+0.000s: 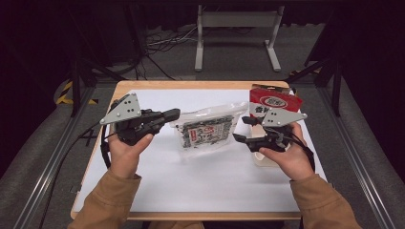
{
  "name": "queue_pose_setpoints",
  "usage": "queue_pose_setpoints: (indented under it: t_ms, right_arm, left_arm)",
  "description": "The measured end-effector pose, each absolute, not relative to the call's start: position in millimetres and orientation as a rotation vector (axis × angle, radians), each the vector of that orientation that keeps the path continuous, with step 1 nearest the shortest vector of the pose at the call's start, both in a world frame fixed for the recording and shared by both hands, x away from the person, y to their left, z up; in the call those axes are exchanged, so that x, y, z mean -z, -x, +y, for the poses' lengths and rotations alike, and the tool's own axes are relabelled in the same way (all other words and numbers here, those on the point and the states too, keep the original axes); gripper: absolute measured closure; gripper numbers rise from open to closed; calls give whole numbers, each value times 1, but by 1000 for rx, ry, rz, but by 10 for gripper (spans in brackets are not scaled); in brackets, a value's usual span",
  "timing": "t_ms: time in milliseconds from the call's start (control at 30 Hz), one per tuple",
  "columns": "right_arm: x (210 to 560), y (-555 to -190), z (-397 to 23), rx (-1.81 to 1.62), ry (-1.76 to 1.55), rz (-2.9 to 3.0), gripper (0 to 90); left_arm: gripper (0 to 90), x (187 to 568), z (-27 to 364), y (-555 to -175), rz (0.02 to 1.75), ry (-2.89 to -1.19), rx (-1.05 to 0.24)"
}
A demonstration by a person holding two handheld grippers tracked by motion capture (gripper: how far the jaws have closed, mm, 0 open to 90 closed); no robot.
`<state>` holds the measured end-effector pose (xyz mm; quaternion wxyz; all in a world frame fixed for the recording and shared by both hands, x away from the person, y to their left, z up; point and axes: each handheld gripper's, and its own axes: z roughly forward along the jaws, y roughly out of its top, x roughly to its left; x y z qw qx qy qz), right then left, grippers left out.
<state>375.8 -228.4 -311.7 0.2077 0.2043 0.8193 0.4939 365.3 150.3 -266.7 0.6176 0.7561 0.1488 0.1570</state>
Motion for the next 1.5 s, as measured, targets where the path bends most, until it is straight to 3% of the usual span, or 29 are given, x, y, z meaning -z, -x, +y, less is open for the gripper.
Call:
queue_pose_setpoints:
  t_ms: [933,1133,1300,1500]
  right_arm:
    - [299,-409,-190,-1440,-331,2445,366]
    - [301,-412,-188,-1419,-339,2477,464]
    - [300,-411,-188,-1354,-307,2502,631]
    - [296,-400,-185,-1342,-201,2552,727]
  left_arm:
    - [900,267,152,-366,332,-1740,-325]
    - [900,268,153,-368,338,-1733,-326]
    - [900,268,153,-367,346,-1732,-332]
    - [900,269,161,-371,369,-1704,-317]
